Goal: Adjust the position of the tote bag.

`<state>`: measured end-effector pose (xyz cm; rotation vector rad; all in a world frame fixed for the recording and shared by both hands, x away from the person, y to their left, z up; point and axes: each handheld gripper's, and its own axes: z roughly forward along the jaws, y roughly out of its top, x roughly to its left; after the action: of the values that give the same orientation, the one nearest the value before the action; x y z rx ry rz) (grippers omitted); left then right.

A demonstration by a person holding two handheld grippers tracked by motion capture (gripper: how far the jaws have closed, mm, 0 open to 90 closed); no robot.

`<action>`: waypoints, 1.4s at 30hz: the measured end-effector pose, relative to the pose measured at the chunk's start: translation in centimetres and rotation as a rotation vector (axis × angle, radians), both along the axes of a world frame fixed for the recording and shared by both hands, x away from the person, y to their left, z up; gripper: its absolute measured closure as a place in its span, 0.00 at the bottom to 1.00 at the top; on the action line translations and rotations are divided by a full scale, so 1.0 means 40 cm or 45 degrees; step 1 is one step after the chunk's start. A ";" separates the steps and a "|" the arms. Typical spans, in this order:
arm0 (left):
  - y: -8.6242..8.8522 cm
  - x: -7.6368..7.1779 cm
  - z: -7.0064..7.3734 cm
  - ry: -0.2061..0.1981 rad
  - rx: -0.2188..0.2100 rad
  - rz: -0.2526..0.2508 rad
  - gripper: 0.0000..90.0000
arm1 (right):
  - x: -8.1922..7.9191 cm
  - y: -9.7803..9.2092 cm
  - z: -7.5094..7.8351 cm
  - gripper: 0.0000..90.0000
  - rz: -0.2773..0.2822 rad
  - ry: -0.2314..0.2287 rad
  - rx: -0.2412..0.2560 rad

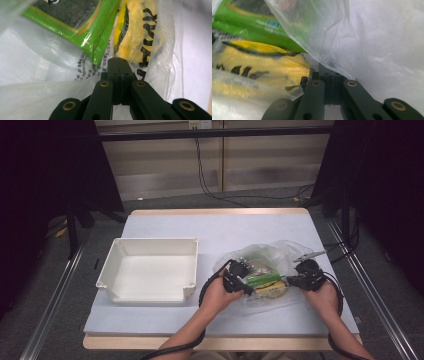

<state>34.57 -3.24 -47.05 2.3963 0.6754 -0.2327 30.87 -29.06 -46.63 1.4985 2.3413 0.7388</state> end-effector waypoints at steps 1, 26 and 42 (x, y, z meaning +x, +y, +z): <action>0.003 0.000 0.002 0.010 0.013 -0.013 1.00 | -0.005 -0.005 0.000 1.00 0.006 0.004 0.010; 0.009 -0.008 -0.001 0.047 -0.010 0.002 1.00 | -0.065 -0.025 0.059 0.67 0.005 -0.009 0.106; 0.007 -0.007 0.000 0.053 -0.002 0.002 1.00 | -0.068 -0.013 0.126 0.85 0.040 -0.041 0.130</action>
<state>34.31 -2.94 -47.03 2.3948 0.6960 -0.2827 28.15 -29.58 -41.59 1.4821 2.3404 0.8957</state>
